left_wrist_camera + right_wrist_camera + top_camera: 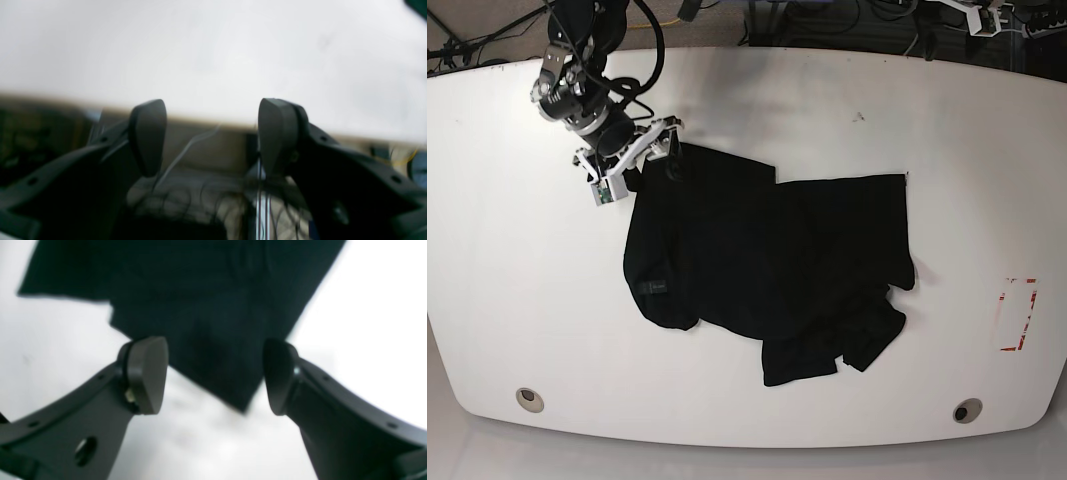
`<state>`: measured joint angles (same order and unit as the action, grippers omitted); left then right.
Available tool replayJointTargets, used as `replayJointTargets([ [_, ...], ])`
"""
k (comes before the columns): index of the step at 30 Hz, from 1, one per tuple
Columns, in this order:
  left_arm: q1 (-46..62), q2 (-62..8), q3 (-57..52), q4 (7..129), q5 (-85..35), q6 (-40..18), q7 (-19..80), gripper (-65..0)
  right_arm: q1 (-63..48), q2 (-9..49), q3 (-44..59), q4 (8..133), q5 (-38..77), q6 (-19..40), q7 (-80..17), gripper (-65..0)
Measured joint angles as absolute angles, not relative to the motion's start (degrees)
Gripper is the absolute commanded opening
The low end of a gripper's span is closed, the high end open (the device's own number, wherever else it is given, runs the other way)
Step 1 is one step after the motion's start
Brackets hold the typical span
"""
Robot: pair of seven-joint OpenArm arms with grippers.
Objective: Fold the T-shirt properly
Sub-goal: 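Move the right gripper down and grasp the black T-shirt's edge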
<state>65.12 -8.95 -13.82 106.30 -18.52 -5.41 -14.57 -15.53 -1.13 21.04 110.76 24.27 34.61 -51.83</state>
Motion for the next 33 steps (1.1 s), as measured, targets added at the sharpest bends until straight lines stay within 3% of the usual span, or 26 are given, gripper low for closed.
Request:
replayJointTargets([
  [10,62.28,-9.10,-13.96,106.45,-18.50,-5.39,-9.85,-24.6,-3.70,-0.99,20.95,94.72,23.81,34.33,-52.80,-21.9],
  [29,59.09,-9.47,-13.96,106.43,-18.48,-5.34,-8.32,-24.7,9.10,1.69,20.99,77.34,24.14,34.17,-50.57,-22.2],
  [33,57.58,-10.85,-13.89,106.45,-18.48,-5.37,-6.52,-24.7,9.28,1.21,20.88,77.28,24.29,34.13,-50.11,-29.3],
])
